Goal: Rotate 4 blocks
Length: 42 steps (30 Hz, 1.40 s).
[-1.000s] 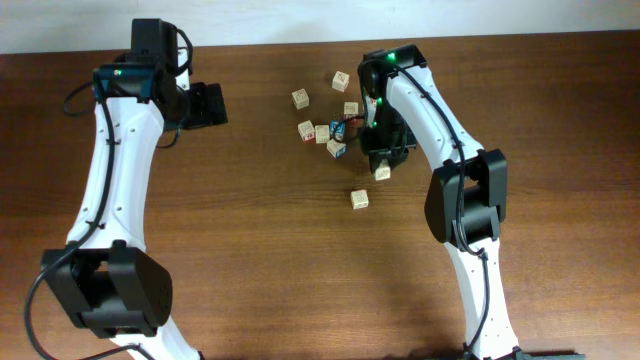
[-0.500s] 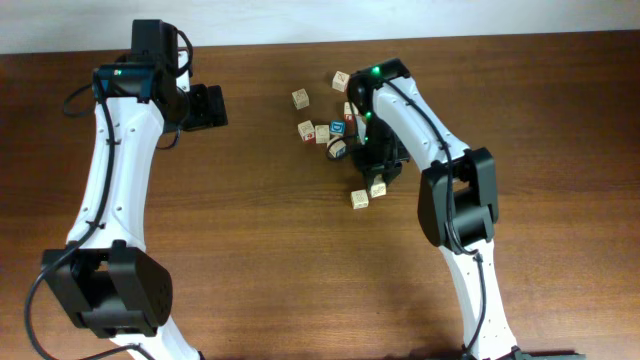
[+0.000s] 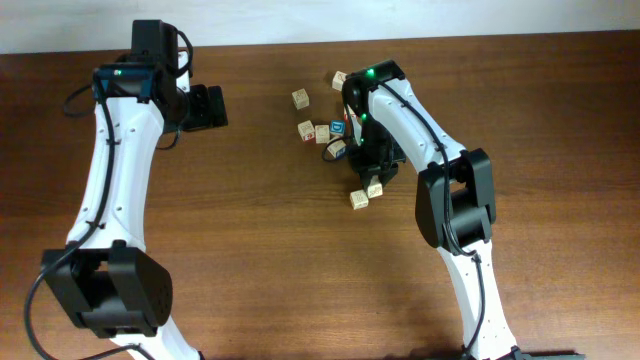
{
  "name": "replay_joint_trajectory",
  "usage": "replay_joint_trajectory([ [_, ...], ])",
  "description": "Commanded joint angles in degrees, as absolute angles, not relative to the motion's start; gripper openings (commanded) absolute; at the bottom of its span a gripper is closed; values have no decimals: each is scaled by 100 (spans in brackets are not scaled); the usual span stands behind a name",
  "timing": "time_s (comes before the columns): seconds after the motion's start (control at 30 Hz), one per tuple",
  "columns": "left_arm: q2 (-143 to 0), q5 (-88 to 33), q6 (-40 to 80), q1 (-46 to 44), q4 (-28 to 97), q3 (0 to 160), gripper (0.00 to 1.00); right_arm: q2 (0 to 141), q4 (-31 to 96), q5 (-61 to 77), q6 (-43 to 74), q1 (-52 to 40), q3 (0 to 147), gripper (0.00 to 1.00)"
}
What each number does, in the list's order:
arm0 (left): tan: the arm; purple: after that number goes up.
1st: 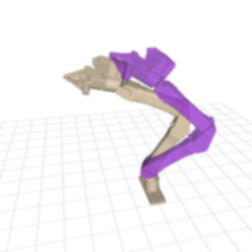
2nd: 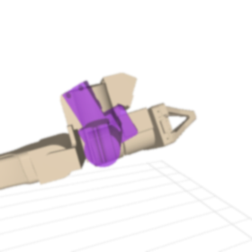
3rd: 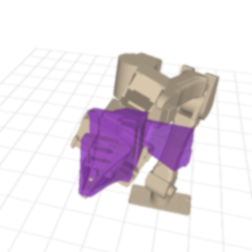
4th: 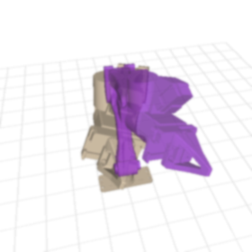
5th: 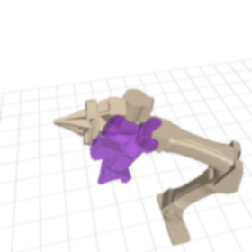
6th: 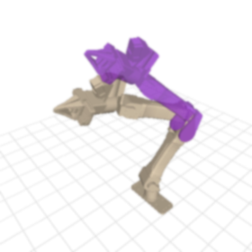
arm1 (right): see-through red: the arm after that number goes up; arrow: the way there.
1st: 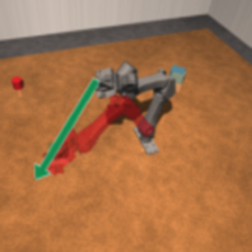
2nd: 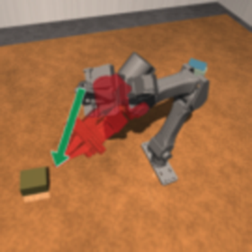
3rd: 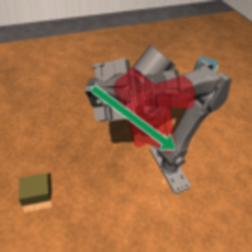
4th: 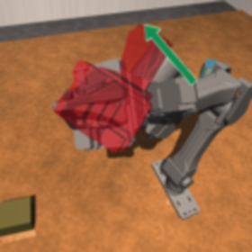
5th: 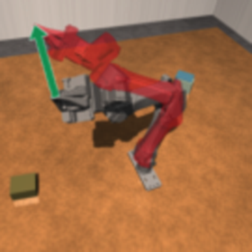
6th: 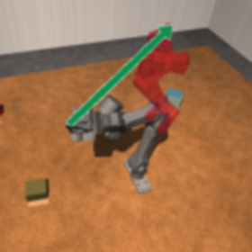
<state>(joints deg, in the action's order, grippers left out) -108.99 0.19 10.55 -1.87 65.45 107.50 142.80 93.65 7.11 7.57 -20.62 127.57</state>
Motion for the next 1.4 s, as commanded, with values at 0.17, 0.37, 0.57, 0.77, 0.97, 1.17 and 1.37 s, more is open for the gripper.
replay_joint_trajectory([
  [0.17, -10940, -36, 1107, -172, 6563, 10871, 98, 14374, 9107, 681, 733, -2062, 12372, 28],
  [0.37, -10940, -36, 1107, -172, 6556, 10871, 98, 14374, 9124, 685, 659, -2060, 12204, 47],
  [0.57, -10940, -19, 1107, -172, 6517, 10871, 98, 14101, 9321, 685, 646, -2049, 12269, 53],
  [0.77, -10940, -19, 1107, -172, 6475, 10871, 98, 13900, 8252, 683, 663, -1789, 13773, 59],
  [0.97, -10940, -19, 1109, -172, 6471, 10871, 98, 14105, 5986, 681, 1992, -1708, 13653, 62],
  [1.17, -10940, -21, 1109, -172, 6455, 10871, 97, 14789, 5089, 231, 2215, -1761, 13627, 63],
  [1.37, -10940, -19, 1109, -172, 6455, 10871, 97, 15168, 5006, 54, 2213, -1837, 13627, 51],
])
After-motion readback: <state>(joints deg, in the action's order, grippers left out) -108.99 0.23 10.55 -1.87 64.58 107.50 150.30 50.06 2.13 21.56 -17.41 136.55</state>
